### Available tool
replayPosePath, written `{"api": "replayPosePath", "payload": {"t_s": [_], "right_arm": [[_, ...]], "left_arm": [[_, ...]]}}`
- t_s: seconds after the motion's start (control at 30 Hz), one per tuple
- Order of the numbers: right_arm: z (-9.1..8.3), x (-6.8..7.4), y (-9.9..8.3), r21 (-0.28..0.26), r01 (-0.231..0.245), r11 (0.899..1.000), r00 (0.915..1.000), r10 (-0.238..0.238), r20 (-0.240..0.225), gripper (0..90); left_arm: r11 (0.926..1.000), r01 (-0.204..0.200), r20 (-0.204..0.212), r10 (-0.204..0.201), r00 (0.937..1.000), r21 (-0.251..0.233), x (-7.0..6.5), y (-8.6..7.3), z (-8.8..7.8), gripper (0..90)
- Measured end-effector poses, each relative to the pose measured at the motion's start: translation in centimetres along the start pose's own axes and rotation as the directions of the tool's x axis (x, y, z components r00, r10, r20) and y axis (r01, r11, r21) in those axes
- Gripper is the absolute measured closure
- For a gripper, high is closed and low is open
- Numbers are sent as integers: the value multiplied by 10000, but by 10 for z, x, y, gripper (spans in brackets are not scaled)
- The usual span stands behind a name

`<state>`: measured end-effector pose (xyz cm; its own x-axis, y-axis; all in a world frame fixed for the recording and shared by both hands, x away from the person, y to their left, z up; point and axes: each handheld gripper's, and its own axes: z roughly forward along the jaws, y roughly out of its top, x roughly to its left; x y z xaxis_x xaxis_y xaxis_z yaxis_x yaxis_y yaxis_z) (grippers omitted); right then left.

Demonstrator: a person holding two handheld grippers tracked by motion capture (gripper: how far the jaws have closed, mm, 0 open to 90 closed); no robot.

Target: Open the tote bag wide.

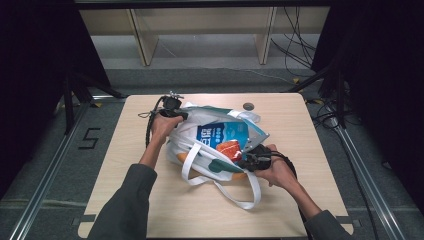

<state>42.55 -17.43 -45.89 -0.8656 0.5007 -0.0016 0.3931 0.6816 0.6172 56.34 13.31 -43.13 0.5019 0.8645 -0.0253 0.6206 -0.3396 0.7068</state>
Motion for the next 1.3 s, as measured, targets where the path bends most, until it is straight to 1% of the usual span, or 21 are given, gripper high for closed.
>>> {"api": "replayPosePath", "payload": {"t_s": [0.07, 0.1, 0.17, 0.2, 0.3, 0.43, 0.5, 0.6, 0.7, 0.77, 0.8, 0.83, 0.9, 0.93, 0.97, 1.07, 1.1, 1.13, 1.17, 1.2, 1.3], "right_arm": [[-3, -1, 4, 46, 97, 9999, 9999, -97, 35, 900], [-5, -1, 6, -23, -2, 10000, 10000, 2, 90, 900], [-22, -7, 18, -1029, 12, 9947, 9994, 23, 338, 900], [-22, -7, 18, -1029, 12, 9947, 9994, 23, 338, 900], [-39, -21, 38, -2006, 190, 9795, 9958, -6, 914, 900], [-51, -47, 65, -3004, -10, 9538, 9892, 449, 1392, 900], [-52, -65, 72, -3160, -278, 9483, 9849, 800, 1534, 900], [-47, -87, 73, -2932, -922, 9516, 9741, 1472, 1715, 900], [-30, -111, 64, -2437, -1696, 9549, 9524, 2224, 2087, 900], [-16, -124, 57, -2297, -2312, 9454, 9391, 2786, 2014, 900], [-8, -132, 55, -2272, -2240, 9477, 9385, 2726, 2117, 900], [8, -141, 52, -2224, -2588, 9400, 9250, 3075, 2230, 900], [14, -145, 50, -2004, -2738, 9407, 9184, 3176, 2359, 900], [20, -150, 47, -1724, -2819, 9438, 9207, 3167, 2282, 900], [28, -150, 45, -1656, -3168, 9339, 9108, 3482, 2216, 900], [46, -150, 36, -1158, -3569, 9269, 9035, 3740, 2092, 900], [50, -150, 33, -932, -3393, 9361, 9116, 3516, 2130, 900], [50, -148, 34, -846, -3580, 9299, 9065, 3678, 2073, 900], [48, -146, 36, -816, -3498, 9333, 9074, 3591, 2184, 900], [44, -146, 38, -852, -3119, 9463, 9161, 3233, 2373, 900], [17, -144, 43, -1416, -2966, 9445, 9129, 3239, 2483, 900]], "left_arm": [[9999, -170, -164, 170, 9997, 11, -3, 1, -1, 893], [9997, -236, 20, 236, 9997, -48, -5, 2, -3, 893], [9987, -433, 473, 445, 9979, -254, -10, 4, -11, 880], [9971, -692, 550, 709, 9960, -311, -13, 4, -15, 880], [9923, -1145, 901, 1184, 9889, -471, -25, 1, -25, 874], [9874, -1492, 1190, 1545, 9808, -530, -33, -7, -30, 868], [9856, -1669, 1237, 1689, 9778, -264, -30, -15, -31, 863], [9857, -1686, 1315, 1674, 9771, -17, -23, -27, -30, 862], [9815, -1893, 1758, 1813, 9676, 299, -18, -43, -31, 868], [9825, -1863, 1892, 1816, 9650, 72, -18, -49, -36, 880], [9789, -2037, 1918, 1975, 9614, 130, -19, -50, -39, 884], [9717, -2352, 1849, 2269, 9562, 237, -20, -51, -41, 886], [9581, -2840, 1821, 2729, 9447, 378, -20, -55, -44, 889], [9633, -2664, 1838, 2561, 9490, 337, -19, -57, -45, 891], [9662, -2557, 1905, 2454, 9505, 310, -17, -59, -45, 891], [9705, -2409, 1929, 2338, 9530, 135, -16, -60, -43, 892], [9700, -2424, 1895, 2351, 9533, 160, -17, -60, -44, 892], [9696, -2444, 1841, 2376, 9538, 150, -18, -59, -44, 892], [9702, -2421, 1861, 2355, 9539, 132, -18, -59, -45, 892], [9725, -2329, 1888, 2278, 9552, 51, -17, -58, -46, 889], [9857, -1482, 2123, 1620, 9637, -795, -15, -50, -51, 861]]}}
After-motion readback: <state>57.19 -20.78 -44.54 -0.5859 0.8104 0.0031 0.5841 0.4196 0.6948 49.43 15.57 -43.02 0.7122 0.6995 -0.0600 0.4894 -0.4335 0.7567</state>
